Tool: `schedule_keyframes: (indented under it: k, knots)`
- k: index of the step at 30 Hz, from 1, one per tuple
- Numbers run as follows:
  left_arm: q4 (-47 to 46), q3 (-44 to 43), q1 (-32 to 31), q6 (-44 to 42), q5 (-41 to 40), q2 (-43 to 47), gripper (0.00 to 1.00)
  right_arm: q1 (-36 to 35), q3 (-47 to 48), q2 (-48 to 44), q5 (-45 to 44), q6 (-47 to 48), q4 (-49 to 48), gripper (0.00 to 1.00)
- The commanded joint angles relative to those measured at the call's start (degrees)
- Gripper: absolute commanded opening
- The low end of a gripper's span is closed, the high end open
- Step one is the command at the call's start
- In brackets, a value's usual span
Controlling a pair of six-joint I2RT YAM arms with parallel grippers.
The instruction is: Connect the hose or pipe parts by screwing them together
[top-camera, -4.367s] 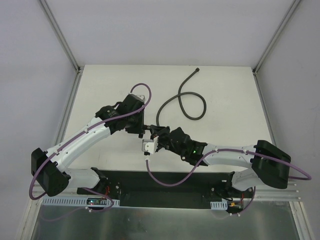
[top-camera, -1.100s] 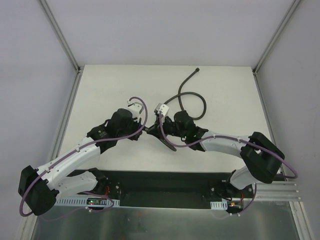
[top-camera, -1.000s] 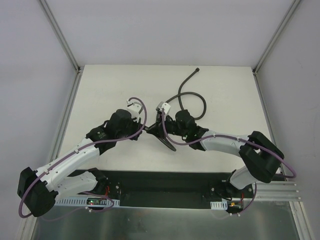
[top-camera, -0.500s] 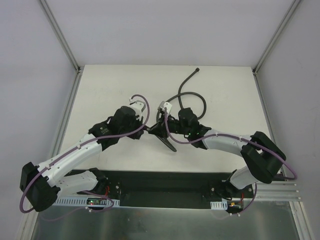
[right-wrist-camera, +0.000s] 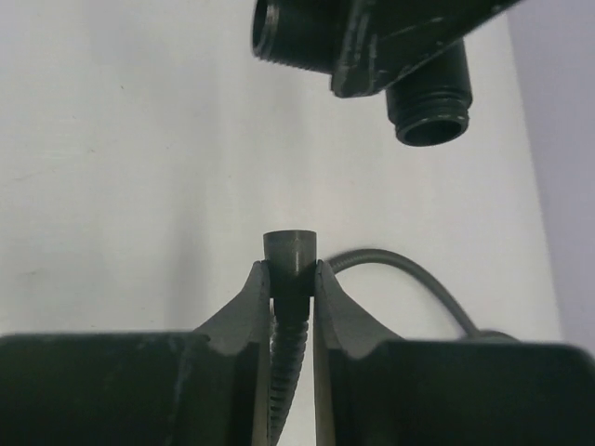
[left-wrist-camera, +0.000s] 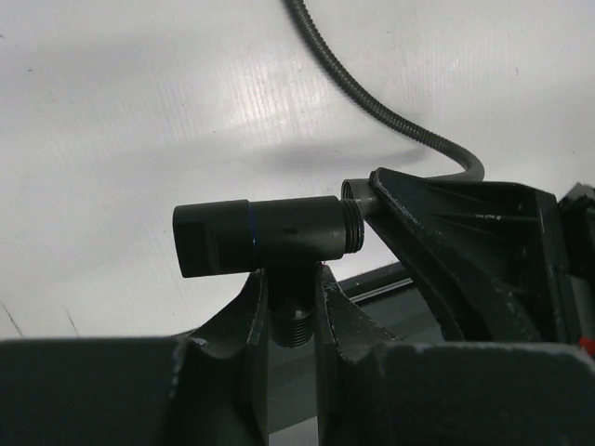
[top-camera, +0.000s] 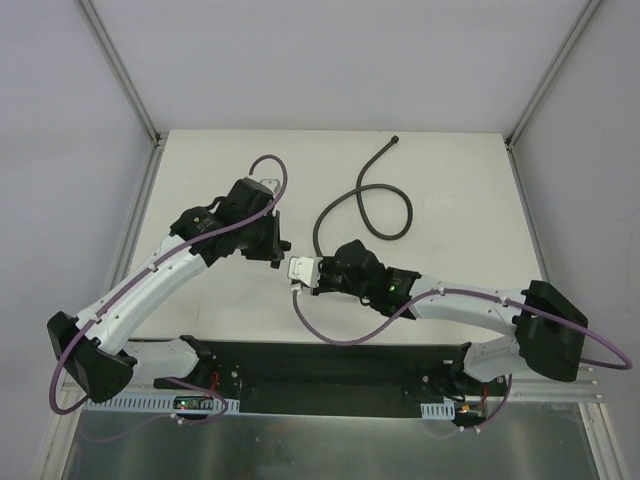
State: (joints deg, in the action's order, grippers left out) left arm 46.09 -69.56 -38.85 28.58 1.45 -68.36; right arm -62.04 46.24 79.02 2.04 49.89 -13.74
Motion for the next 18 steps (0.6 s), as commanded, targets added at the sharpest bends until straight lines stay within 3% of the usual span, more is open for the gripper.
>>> schedule_keyframes:
  k: [1,10,18]
  knots:
    - [8.2,-5.0,0.7,2.5,-3.9,-2.4,0.0,-4.7,-1.2,-3.1,-14.7,15.1,-5.8,0.0]
    - [14.6,-9.6,2.7,1.7,1.0,-9.5,0.0,-6.8,-10.9,-3.8,-14.9,37.6,-24.5,0.01]
    - [14.8,-11.4,2.8,3.5,2.1,-10.5,0.0,-9.8,-13.5,3.4,-20.0,48.1,-41.7,0.0]
